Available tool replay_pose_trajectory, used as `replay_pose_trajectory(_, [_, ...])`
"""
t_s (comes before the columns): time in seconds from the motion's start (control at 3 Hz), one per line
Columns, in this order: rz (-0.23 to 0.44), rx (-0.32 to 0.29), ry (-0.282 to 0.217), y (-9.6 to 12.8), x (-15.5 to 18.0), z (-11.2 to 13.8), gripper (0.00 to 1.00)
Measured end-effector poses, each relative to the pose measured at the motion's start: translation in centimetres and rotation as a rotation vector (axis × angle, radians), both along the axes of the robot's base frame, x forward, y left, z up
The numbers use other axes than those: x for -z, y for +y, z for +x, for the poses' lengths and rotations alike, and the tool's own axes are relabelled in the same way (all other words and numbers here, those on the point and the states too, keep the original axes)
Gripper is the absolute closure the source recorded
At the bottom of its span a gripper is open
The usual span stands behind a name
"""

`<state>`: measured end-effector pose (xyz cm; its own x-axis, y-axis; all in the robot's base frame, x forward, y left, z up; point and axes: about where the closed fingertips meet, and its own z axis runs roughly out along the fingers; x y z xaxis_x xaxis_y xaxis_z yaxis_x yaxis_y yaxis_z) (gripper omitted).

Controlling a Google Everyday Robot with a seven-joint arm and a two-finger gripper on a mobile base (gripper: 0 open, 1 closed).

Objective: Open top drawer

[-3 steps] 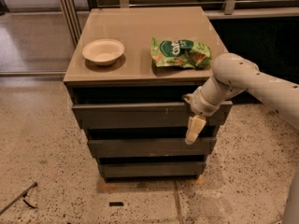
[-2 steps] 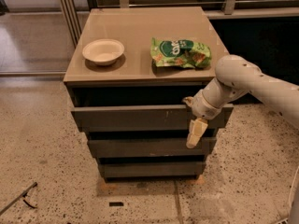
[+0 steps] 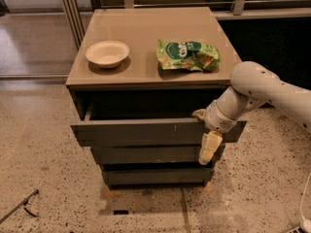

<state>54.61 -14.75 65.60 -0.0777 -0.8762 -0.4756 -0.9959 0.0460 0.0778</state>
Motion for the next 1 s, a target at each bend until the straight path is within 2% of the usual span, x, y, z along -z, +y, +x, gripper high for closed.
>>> replay_pose_trajectory(0.67, [-0.044, -0.018, 0.095, -0.6, -1.8, -5.2, 0.0])
replay_pose_trajectory(1.0, [-0.044, -0.018, 0.095, -0.6, -1.8, -5.2, 0.0])
